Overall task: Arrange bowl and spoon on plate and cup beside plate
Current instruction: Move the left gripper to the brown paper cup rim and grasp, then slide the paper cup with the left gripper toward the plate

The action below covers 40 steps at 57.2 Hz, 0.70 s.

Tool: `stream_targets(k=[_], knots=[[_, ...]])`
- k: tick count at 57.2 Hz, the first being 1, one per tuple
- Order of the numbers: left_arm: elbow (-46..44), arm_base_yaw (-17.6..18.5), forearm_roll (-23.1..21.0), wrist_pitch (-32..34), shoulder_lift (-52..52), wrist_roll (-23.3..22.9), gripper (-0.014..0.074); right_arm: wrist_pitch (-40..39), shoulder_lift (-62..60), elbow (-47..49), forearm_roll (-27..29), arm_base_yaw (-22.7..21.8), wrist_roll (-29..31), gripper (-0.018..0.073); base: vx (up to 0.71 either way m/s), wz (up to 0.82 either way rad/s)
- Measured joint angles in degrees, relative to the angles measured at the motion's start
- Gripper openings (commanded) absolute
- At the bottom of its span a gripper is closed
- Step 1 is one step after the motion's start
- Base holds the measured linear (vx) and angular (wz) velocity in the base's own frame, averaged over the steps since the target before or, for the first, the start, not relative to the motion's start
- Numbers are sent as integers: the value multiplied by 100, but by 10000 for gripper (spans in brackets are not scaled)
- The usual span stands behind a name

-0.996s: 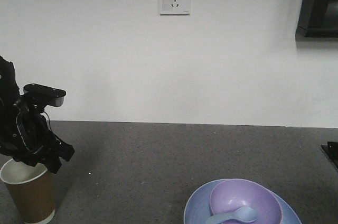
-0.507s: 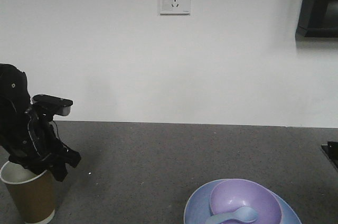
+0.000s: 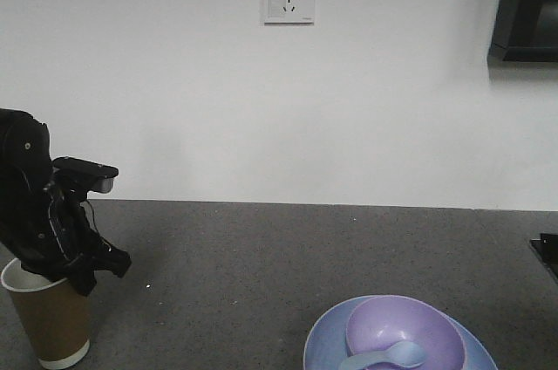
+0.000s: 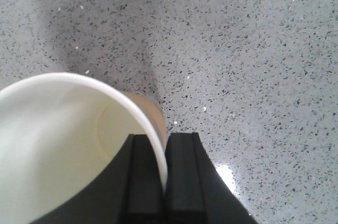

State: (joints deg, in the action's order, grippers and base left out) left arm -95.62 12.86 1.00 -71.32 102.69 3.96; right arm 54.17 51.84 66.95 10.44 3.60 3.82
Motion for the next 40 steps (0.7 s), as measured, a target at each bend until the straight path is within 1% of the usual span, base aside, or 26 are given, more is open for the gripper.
stream_targets(k=[10, 17, 22, 28, 30, 40], knots=[[-83, 0, -30, -19, -51, -5, -4, 6, 0, 0, 0, 0, -19, 477, 0, 0], [-300, 118, -59, -23, -230, -5, -4, 29, 0, 0, 0, 0, -19, 477, 0, 0], [-493, 369, -100, -46, -406, -5, -4, 41, 0, 0, 0, 0, -23, 477, 0, 0], [-696, 774, -139, -60, -500, -5, -4, 41, 0, 0, 0, 0, -25, 477, 0, 0], [-754, 970, -168, -60, -506, -5, -4, 41, 0, 0, 0, 0, -25, 477, 0, 0], [-766, 1702, -307, -72, -443, -50, -3, 41, 0, 0, 0, 0, -35, 477, 0, 0]])
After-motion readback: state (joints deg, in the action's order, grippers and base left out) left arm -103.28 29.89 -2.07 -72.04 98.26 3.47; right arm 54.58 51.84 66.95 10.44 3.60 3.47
